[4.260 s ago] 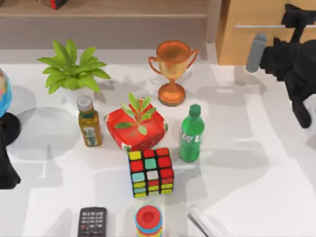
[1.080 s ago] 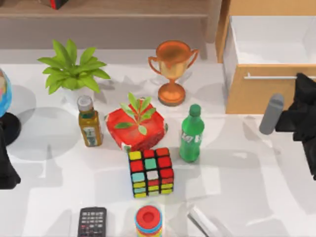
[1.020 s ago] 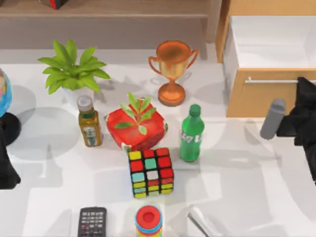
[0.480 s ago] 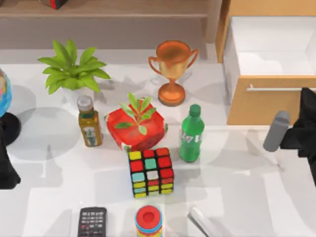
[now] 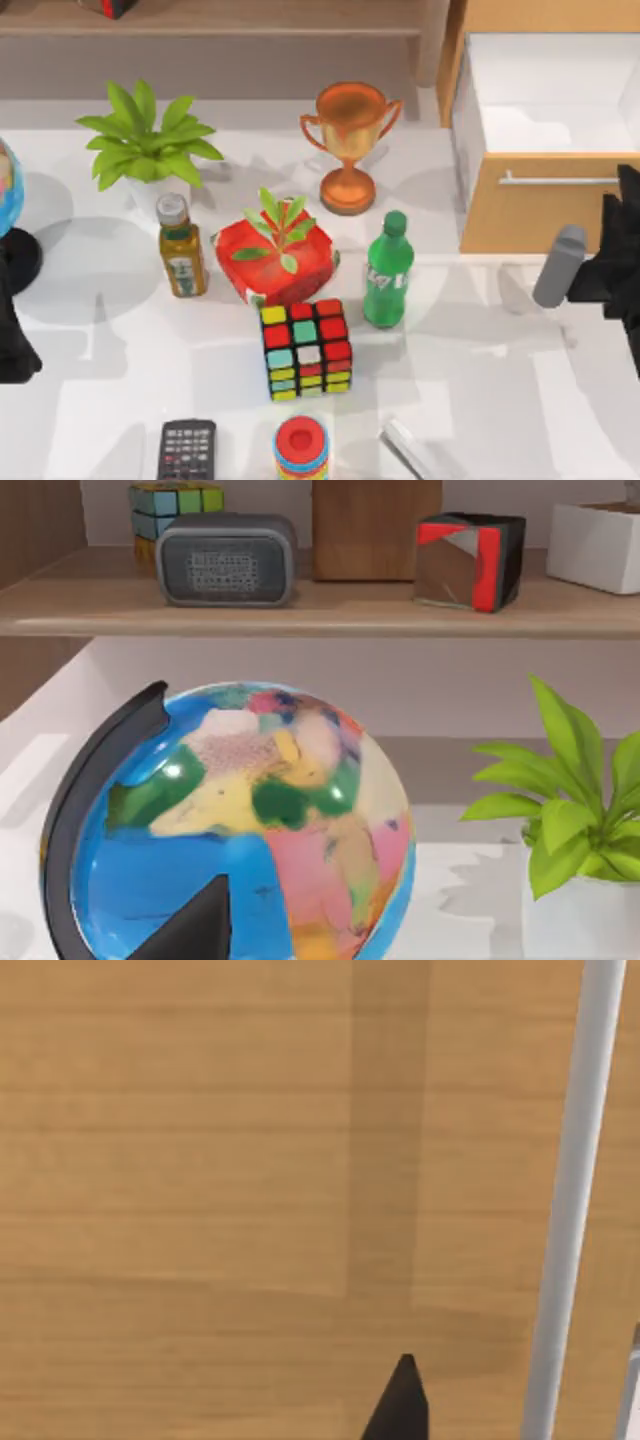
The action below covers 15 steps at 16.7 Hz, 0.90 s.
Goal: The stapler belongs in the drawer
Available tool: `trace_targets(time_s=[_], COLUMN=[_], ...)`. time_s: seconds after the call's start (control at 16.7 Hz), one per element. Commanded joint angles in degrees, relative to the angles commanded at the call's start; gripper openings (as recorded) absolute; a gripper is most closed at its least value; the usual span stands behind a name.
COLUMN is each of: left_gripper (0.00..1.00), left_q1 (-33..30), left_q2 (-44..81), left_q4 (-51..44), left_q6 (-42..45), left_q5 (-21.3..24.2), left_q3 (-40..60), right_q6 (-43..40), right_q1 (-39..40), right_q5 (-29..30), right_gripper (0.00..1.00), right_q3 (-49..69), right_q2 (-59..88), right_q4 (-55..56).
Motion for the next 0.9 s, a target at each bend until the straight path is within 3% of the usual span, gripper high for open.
trace_targets(time_s=[0.18,0.24,0.9], left_gripper=[1.00,1.00,1.00], left_q1=[0.0,0.0,0.0], left_q2=[0.0,0.0,0.0], left_q4=[0.0,0.0,0.0], left_q6=[0.0,0.0,0.0], left_q5=[0.0,0.0,0.0], left_q3=[0.0,0.0,0.0], right_q6=[0.0,0.0,0.1], right_q1=[0.0,0.0,0.7], right_q5=[0.0,0.0,0.6], right_gripper=[0.98,1.00,1.00], right_q3=[0.0,0.0,-1.4], right_q2=[0.0,0.0,-0.2], right_q4=[0.0,0.0,1.5])
